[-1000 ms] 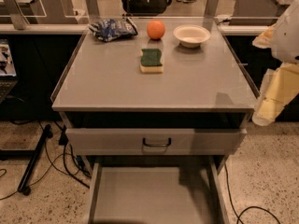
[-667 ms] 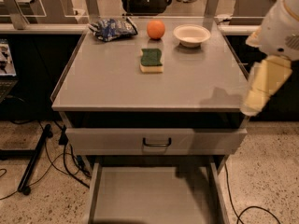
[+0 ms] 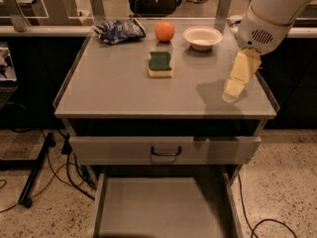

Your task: Place sponge into middle drawer

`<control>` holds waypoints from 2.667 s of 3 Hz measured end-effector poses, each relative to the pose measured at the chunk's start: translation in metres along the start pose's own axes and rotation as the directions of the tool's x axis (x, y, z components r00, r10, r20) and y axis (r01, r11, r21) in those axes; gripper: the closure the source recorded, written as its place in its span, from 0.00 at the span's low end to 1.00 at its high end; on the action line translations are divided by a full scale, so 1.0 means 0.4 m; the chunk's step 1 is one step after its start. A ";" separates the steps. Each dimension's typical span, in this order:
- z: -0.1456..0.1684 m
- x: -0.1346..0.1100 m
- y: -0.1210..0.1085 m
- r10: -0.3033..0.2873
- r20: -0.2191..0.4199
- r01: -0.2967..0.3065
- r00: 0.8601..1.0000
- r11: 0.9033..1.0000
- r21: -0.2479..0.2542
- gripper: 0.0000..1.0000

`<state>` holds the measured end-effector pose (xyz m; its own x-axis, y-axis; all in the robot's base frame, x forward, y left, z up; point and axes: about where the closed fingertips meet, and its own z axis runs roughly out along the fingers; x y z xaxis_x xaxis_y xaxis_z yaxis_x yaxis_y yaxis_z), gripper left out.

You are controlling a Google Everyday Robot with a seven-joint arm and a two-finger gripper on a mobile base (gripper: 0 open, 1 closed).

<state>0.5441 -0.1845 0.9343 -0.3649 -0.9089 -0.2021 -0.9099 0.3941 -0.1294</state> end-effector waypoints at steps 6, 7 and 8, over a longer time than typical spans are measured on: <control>0.113 -0.296 -0.199 0.050 0.369 -0.049 0.928 0.999 -0.013 0.00; 0.147 -0.303 -0.206 0.086 0.382 -0.080 0.920 0.996 -0.032 0.00; 0.194 -0.339 -0.220 0.099 0.394 -0.087 0.914 0.995 -0.047 0.00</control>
Offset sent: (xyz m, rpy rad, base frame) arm 0.0743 0.0234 -0.0151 0.3856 -0.1185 -0.0671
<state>0.6888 -0.0854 0.8978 -0.3457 -0.7379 -0.5796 -0.8828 0.4652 -0.0657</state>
